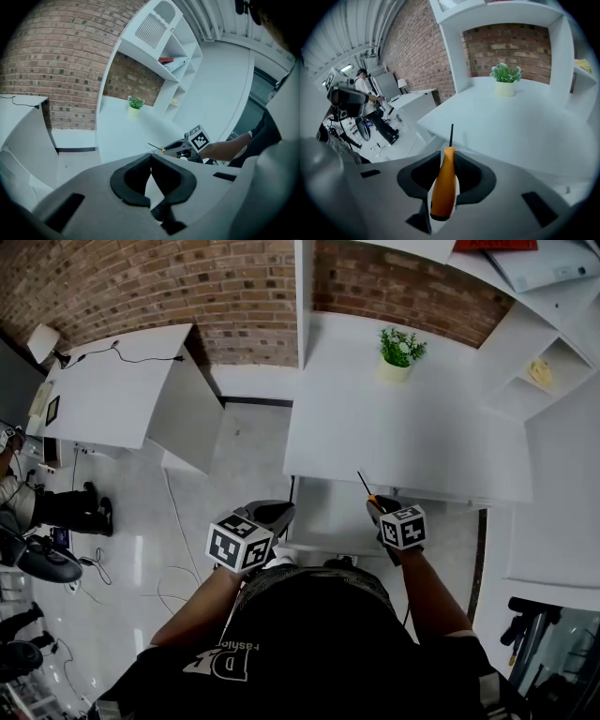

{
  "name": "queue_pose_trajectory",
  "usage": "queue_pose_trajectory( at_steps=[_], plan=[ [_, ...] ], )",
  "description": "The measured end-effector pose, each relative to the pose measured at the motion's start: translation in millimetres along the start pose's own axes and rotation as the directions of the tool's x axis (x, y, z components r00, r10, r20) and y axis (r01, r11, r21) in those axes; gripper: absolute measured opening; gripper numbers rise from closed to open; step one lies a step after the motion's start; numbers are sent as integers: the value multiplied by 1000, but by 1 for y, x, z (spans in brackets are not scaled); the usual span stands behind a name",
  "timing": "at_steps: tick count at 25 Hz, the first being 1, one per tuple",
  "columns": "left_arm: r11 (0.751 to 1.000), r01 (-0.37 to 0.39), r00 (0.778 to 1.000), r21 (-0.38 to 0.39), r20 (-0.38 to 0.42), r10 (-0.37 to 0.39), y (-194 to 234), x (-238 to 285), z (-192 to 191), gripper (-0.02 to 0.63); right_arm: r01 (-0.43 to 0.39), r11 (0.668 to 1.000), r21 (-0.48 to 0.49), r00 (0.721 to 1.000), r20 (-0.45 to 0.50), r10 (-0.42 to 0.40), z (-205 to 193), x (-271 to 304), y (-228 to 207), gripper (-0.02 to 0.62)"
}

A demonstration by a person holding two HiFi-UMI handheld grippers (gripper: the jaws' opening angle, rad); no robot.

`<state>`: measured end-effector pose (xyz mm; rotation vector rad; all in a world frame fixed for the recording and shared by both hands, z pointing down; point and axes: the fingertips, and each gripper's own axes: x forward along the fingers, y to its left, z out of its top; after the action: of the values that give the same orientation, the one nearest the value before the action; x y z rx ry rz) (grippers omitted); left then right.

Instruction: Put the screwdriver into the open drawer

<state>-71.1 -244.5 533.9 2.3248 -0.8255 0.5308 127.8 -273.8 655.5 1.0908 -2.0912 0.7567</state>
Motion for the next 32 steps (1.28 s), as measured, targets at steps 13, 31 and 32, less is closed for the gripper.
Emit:
queue_pose_trajectory(
  at_steps=[13, 31, 32],
  plan=[
    [991, -90, 996, -104, -10, 90, 22, -5, -26, 18, -161, 952, -260, 939, -336, 67, -77, 76, 15, 98],
    [949, -239, 971, -205, -70, 229, 36, -6, -76, 18, -311, 784, -538, 887, -461, 36, -104, 159, 6, 98],
    [945, -248, 969, -212, -70, 238, 37, -9, -78, 18, -318, 774, -547, 884, -465, 34, -105, 161, 6, 98]
  ],
)
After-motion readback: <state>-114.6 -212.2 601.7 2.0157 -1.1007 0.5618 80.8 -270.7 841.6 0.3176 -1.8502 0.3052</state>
